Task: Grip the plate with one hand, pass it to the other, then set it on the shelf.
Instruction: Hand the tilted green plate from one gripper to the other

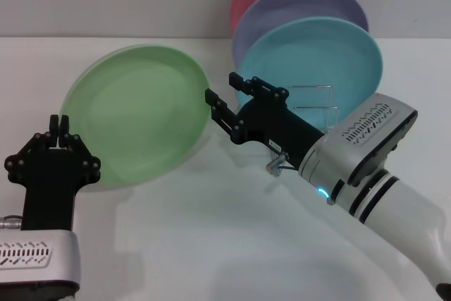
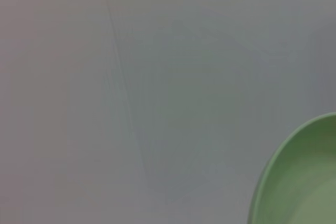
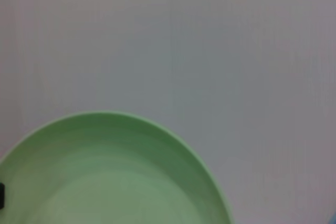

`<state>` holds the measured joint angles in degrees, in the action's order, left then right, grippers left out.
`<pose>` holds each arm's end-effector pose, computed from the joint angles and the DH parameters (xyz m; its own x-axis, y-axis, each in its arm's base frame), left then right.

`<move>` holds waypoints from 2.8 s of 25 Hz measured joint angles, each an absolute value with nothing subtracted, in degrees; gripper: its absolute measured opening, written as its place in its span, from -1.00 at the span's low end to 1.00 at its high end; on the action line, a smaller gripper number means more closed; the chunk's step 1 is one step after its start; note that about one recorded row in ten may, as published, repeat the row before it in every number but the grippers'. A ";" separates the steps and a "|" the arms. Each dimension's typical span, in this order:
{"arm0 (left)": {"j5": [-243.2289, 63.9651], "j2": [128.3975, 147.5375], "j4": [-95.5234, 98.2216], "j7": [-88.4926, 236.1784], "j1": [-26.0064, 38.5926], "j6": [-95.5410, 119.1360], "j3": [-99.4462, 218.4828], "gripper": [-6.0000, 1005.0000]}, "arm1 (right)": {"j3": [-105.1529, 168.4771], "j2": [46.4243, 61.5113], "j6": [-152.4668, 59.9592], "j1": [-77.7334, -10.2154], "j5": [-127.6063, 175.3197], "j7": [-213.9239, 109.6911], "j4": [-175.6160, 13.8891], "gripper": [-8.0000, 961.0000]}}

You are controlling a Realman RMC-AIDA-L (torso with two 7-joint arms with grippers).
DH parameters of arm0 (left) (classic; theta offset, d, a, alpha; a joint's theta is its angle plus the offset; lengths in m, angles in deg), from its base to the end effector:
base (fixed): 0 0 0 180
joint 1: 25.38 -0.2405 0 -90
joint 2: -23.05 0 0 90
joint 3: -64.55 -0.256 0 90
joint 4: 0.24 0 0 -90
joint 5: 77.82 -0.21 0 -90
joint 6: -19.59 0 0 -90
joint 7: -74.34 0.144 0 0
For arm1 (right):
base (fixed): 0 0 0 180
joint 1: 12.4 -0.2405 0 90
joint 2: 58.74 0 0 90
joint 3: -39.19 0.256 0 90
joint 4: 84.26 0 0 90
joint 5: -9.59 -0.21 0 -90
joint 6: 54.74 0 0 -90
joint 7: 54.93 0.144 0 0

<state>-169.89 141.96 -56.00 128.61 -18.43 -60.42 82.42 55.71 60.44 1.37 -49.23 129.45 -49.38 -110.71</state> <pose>-0.2408 0.2262 -0.0713 0.8559 -0.0406 0.5155 0.5170 0.0867 -0.8516 0.1945 0.3347 -0.1252 0.7158 -0.0286 -0.6977 -0.5337 -0.6668 -0.5202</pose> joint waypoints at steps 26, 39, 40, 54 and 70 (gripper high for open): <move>-171.51 141.70 -56.79 128.66 -18.40 -61.62 80.71 -0.92 | 55.80 60.43 1.47 -49.86 129.48 -49.39 -109.83 -0.28; -171.51 141.70 -56.71 128.66 -18.12 -61.60 80.65 -0.92 | 55.89 60.52 1.38 -50.21 129.47 -49.39 -109.35 -0.53; -171.51 141.70 -56.69 128.66 -18.12 -61.57 80.65 -0.92 | 55.89 60.54 1.38 -50.25 129.47 -49.39 -109.33 -0.55; -171.51 141.54 -56.49 128.65 -17.74 -61.30 80.63 -0.92 | 56.42 60.61 1.28 -50.66 129.47 -49.39 -109.21 -0.64; -171.51 141.40 -56.14 128.62 -16.86 -60.70 80.98 -0.92 | 56.62 60.70 0.98 -50.81 129.47 -49.39 -109.22 -0.73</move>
<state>-171.51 141.40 -56.14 128.62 -16.86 -60.70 80.98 56.62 60.70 0.98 -50.81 129.47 -49.39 -109.22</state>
